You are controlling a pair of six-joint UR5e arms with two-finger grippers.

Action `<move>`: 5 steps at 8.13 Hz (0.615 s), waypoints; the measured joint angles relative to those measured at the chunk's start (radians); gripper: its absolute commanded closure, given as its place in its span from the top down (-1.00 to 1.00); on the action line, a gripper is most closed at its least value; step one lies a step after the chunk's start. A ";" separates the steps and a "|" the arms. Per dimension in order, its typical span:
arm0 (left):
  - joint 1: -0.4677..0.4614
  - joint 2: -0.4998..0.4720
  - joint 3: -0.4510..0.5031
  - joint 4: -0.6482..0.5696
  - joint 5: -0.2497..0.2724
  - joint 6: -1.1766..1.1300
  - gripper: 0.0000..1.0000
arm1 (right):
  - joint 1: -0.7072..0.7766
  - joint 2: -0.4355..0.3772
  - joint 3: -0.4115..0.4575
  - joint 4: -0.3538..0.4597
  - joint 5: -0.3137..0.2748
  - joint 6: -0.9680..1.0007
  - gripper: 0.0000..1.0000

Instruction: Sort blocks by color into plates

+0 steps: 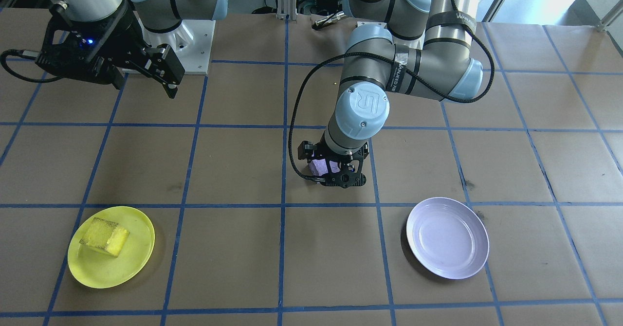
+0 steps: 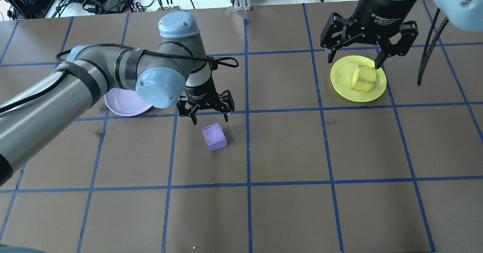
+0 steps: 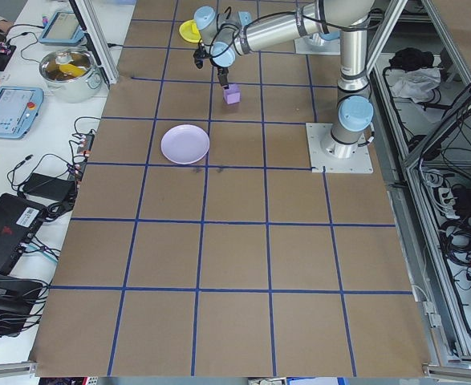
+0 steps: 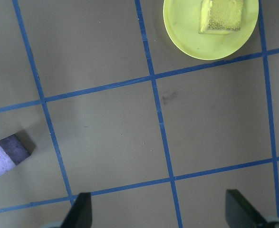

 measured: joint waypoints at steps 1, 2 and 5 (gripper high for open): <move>-0.009 -0.021 -0.004 0.022 -0.004 0.002 1.00 | 0.000 0.000 0.004 -0.008 0.010 -0.016 1.00; -0.015 -0.036 -0.012 0.032 -0.003 0.002 1.00 | 0.001 -0.001 0.006 -0.010 0.015 -0.038 1.00; -0.020 -0.091 -0.039 0.048 -0.001 0.003 1.00 | 0.005 -0.010 0.017 -0.005 0.017 -0.179 1.00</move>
